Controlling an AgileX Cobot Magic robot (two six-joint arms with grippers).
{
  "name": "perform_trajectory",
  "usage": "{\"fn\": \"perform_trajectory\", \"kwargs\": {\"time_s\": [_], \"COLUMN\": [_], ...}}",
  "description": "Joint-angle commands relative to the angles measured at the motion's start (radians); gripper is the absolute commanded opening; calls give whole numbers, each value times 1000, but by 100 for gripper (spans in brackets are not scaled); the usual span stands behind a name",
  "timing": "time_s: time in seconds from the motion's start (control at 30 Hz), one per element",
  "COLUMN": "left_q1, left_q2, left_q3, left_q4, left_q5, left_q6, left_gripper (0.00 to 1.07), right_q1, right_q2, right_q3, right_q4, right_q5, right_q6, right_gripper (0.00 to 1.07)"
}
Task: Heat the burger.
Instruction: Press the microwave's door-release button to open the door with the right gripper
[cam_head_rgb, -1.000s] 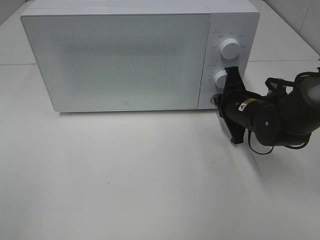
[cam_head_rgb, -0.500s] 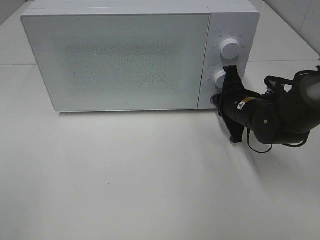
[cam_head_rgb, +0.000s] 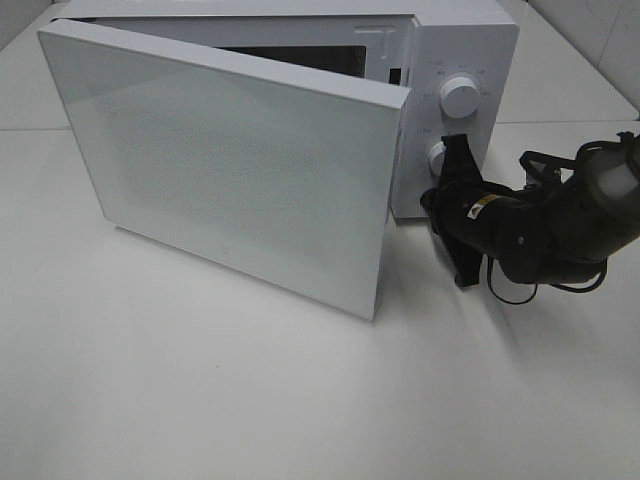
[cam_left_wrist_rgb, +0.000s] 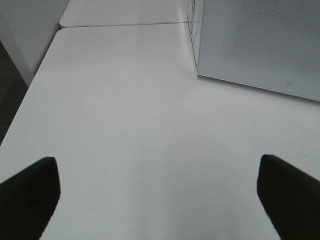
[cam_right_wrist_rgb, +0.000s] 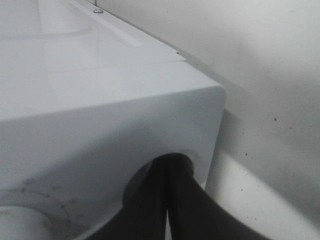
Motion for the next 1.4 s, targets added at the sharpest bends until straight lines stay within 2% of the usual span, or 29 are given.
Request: {"fn": "perform_trajectory", "kwargs": {"time_s": [0.03, 0.73, 0.83, 1.4], "left_q1": [4, 4, 4, 4], "left_q2": [-18, -18, -18, -18], "left_q3": [3, 3, 3, 3], "left_q4": [-4, -4, -4, -4], "left_q5": [-13, -13, -13, -13], "left_q6": [-6, -6, -6, -6], "left_gripper": [105, 105, 105, 105], "right_q1": [-24, -21, -11, 14], "right_q2": [-5, -35, -45, -51], "right_q3": [-77, -67, -27, 54], "right_q4": [-5, -61, -56, -61], "right_q5": [-188, -42, -53, -81], "right_q6": [-10, 47, 47, 77], "right_gripper": [0, 0, 0, 0]}}
